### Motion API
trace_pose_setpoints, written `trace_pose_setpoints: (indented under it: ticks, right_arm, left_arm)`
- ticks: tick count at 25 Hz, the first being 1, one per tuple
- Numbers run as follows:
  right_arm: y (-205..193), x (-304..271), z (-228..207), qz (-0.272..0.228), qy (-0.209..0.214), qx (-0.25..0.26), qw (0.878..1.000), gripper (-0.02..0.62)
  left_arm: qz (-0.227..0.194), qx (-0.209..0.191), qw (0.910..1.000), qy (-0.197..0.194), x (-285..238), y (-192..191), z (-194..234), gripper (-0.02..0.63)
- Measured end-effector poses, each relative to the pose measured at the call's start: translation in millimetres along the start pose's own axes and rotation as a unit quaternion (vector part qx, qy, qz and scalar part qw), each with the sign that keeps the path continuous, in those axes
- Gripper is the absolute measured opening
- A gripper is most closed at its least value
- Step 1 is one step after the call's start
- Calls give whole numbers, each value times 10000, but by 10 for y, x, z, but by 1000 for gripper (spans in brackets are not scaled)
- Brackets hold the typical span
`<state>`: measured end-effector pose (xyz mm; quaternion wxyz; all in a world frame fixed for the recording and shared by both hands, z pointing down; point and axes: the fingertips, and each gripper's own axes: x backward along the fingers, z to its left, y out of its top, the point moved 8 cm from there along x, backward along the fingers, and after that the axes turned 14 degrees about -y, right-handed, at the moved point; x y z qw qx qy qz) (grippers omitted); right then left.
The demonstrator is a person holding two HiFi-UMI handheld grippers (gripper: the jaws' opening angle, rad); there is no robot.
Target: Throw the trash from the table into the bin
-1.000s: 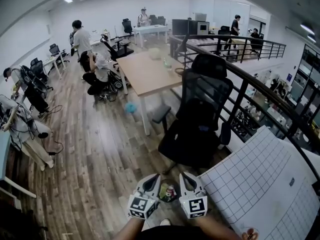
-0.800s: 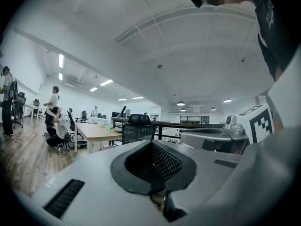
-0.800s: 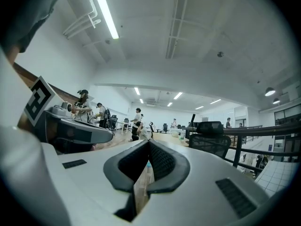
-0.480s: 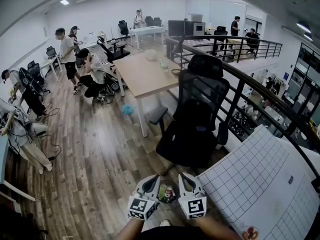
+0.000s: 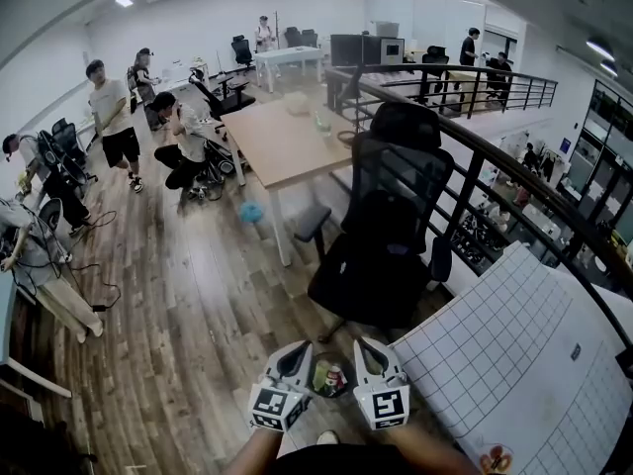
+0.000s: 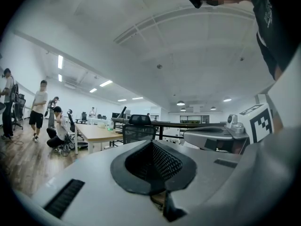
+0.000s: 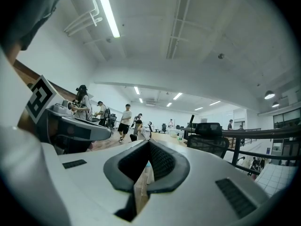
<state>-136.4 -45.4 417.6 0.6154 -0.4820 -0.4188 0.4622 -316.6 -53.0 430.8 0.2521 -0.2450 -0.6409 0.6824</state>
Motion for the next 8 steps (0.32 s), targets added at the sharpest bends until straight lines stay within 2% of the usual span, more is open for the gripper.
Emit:
trace_pose_setpoints:
  ticks: [8]
  right_arm:
    - [-4, -70, -10, -38, 41, 70, 10000, 23]
  left_arm:
    - [-145, 30, 9994, 300, 41, 17, 171, 20]
